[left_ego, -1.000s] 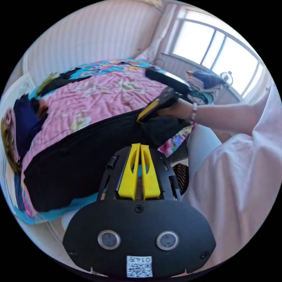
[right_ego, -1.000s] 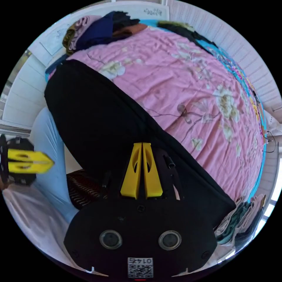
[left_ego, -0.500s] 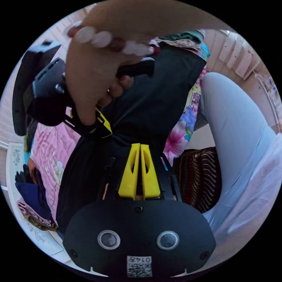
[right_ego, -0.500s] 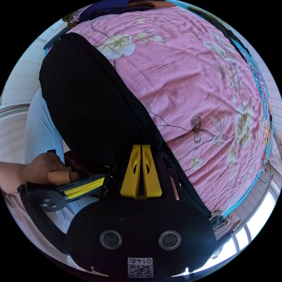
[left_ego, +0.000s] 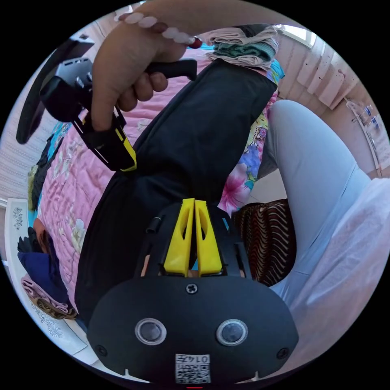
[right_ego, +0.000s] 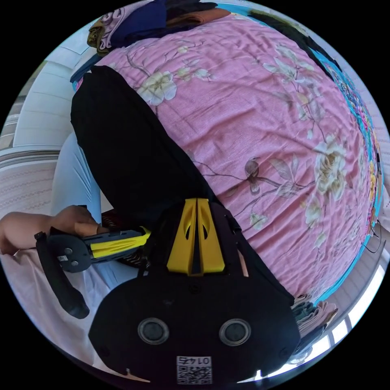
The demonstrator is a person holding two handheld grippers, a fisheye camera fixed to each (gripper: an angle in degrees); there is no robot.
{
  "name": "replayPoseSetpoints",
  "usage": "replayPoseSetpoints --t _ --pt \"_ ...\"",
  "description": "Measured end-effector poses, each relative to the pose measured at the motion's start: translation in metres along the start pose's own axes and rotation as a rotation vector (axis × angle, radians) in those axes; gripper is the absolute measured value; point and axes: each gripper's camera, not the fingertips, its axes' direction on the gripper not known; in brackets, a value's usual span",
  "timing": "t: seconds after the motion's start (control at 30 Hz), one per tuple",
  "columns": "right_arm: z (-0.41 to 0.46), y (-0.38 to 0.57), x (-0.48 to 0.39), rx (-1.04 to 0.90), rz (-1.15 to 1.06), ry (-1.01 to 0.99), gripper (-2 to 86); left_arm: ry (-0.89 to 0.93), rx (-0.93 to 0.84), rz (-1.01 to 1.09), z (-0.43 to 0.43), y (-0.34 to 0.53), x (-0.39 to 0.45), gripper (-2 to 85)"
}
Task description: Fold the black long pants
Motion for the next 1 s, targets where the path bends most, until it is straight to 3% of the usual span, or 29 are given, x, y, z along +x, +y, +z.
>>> replayPoseSetpoints --t 0.27,0.47,0.63,0.77,0.9,1.0 --pt "0.035 0.006 0.012 -0.144 -0.055 0.048 -0.8 0.052 -0.041 0.045 0.042 -0.044 -0.002 -0.9" --pt "0.045 0.030 0.049 -0.210 0.038 -0.080 -0.9 0.048 -0.058 0.074 0.065 -0.074 0.000 -0.9" --pt "0.048 0.069 0.055 -0.214 0.042 -0.015 -0.8 0.059 -0.052 0.062 0.077 -0.089 -0.005 -0.8" --pt "0.040 0.152 0.076 0.074 0.047 -0.076 -0.8 0.136 0.006 -0.099 0.069 -0.085 -0.017 -0.8" --pt "0.034 0.298 0.121 0.500 0.261 -0.389 0.0 0.238 0.087 -0.160 0.047 -0.069 -0.024 -0.7" --pt "0.041 0.429 0.139 0.767 0.459 -0.457 2.4 0.236 0.136 -0.177 0.035 -0.072 -0.029 -0.1"
